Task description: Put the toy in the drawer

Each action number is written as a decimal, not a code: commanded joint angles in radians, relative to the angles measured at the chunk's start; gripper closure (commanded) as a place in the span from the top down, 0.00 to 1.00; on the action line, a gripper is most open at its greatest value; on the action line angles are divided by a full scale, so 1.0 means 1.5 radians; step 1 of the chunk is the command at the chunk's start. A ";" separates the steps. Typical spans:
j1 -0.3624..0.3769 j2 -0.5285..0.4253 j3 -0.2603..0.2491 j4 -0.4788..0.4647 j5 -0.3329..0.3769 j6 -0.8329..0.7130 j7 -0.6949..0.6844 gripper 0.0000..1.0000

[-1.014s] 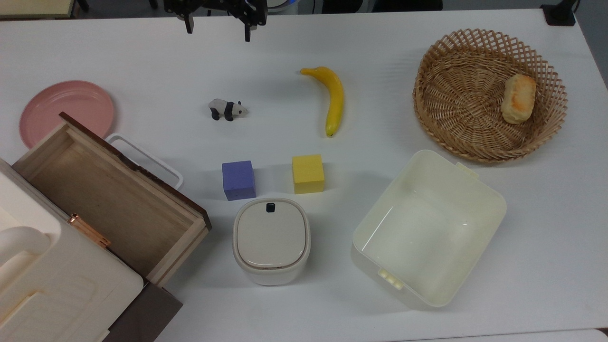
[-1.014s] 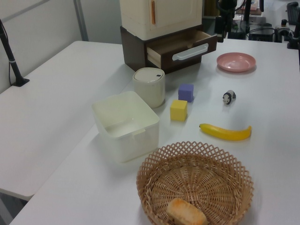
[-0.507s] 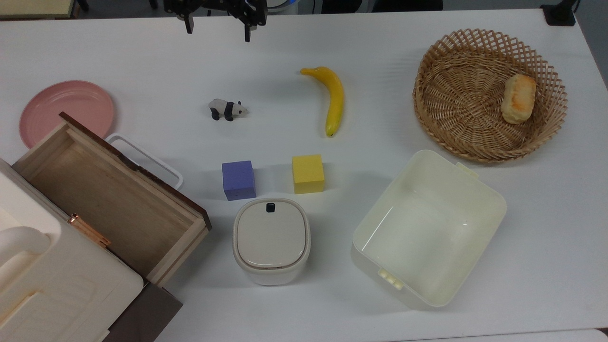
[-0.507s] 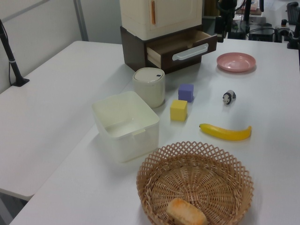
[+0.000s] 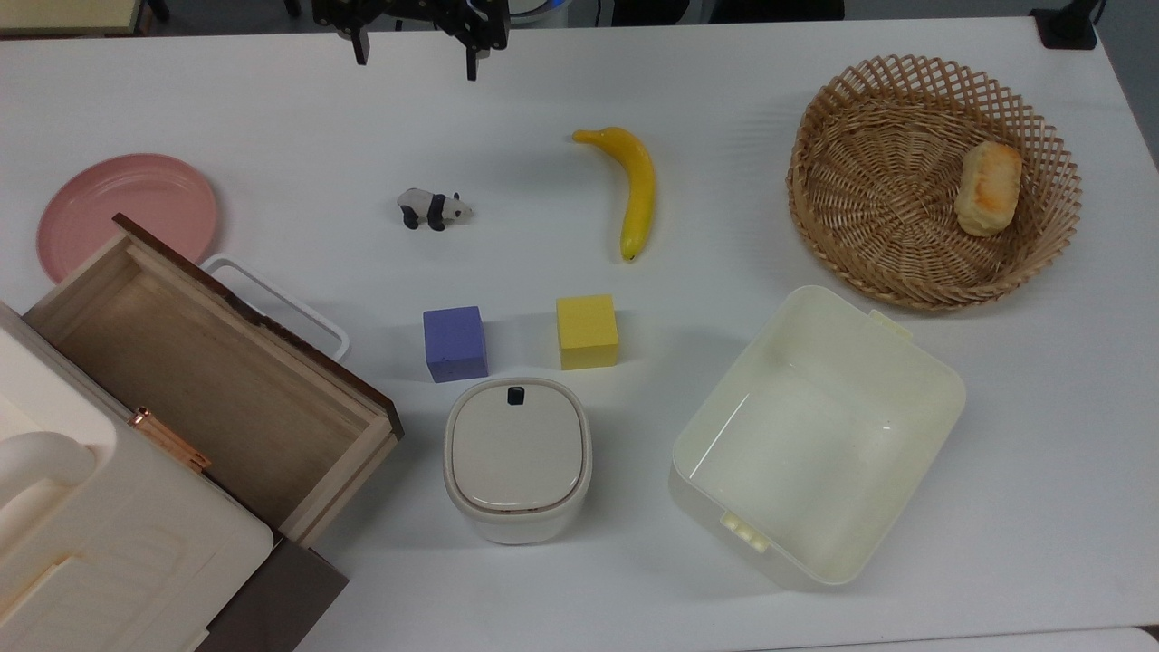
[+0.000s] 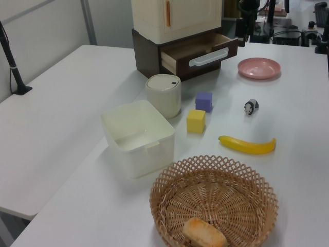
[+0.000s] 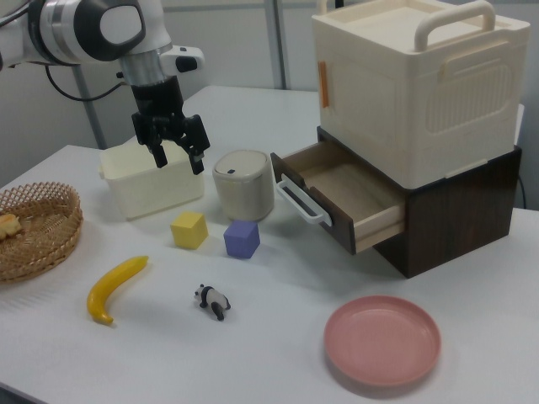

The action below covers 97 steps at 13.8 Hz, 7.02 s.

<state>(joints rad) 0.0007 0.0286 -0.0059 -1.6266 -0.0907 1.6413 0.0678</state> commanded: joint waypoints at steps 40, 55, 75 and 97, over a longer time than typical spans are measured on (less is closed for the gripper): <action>-0.040 0.008 -0.012 -0.409 -0.025 0.428 -0.890 1.00; -0.053 0.065 -0.012 -0.374 -0.067 0.469 -0.893 0.14; -0.072 0.183 -0.038 0.004 -0.067 0.589 -0.831 0.18; -0.042 0.147 -0.031 0.021 -0.057 0.534 -0.493 0.78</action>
<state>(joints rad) -0.0843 0.3299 -0.0664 -1.5598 -0.1742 2.5818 -0.8404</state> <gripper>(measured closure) 0.220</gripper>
